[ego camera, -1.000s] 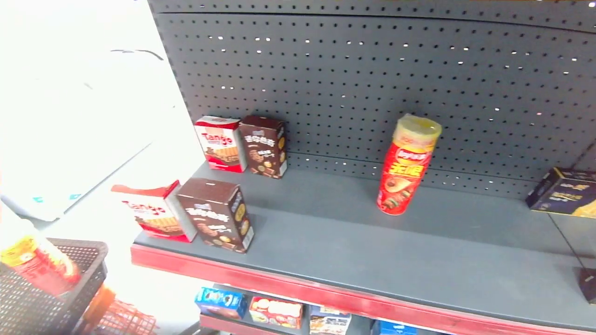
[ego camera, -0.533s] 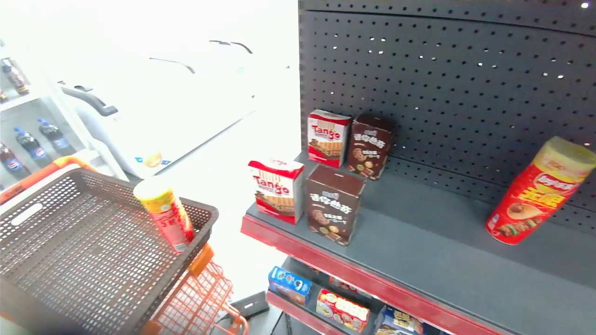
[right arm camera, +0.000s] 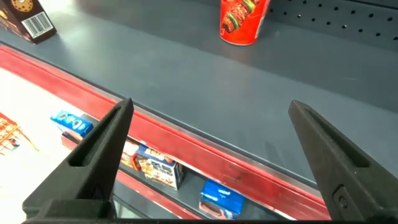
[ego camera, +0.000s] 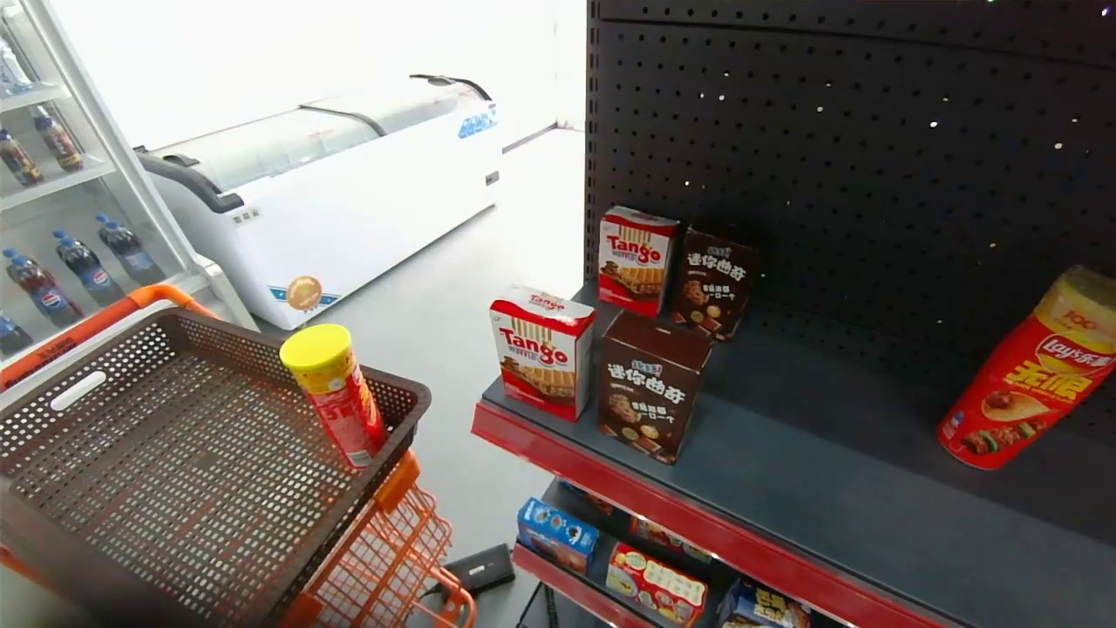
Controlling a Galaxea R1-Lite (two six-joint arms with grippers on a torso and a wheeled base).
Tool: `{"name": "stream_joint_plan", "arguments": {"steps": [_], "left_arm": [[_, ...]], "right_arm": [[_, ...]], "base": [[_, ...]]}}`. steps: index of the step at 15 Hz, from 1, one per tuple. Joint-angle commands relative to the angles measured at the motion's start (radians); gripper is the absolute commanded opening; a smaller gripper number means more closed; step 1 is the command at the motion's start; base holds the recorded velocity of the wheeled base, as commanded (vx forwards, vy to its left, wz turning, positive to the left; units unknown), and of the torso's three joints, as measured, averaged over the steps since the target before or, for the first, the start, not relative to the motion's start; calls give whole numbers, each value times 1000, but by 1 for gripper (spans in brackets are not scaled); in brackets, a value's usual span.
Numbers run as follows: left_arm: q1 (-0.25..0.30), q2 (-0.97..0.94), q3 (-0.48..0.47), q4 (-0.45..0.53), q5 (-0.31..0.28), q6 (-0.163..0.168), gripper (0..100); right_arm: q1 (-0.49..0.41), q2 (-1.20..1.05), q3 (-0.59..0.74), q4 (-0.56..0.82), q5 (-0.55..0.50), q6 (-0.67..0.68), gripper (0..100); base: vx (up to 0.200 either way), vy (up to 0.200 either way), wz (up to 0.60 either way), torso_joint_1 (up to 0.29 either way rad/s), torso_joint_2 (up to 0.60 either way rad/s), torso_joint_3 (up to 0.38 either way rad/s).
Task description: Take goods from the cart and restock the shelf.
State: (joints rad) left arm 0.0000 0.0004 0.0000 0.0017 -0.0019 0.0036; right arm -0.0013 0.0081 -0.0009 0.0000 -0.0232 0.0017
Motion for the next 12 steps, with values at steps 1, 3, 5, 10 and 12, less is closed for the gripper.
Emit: {"name": "stream_joint_plan", "arguments": {"steps": [1, 3, 5, 10, 12], "left_arm": [[-2, 0, 0, 0, 2, -2, 100], [0, 0, 0, 0, 0, -1, 100], [0, 0, 0, 0, 0, -1, 100], [0, 0, 0, 0, 0, -1, 100], [0, 0, -2, -2, -1, 1, 100]], "right_arm": [[0, 0, 1, 0, 0, 1, 100], [0, 0, -1, 0, 0, 1, 100], [0, 0, -1, 0, 0, 1, 100], [0, 0, 1, 0, 0, 3, 100], [0, 0, 1, 0, -3, 4, 100]], "base": [[0, 0, 0, 0, 0, 0], [0, 0, -300, -1, 6, 1], [0, 0, -300, 6, -1, -1], [0, 0, 0, 0, 0, 0], [0, 0, 0, 0, 0, 0]]}}
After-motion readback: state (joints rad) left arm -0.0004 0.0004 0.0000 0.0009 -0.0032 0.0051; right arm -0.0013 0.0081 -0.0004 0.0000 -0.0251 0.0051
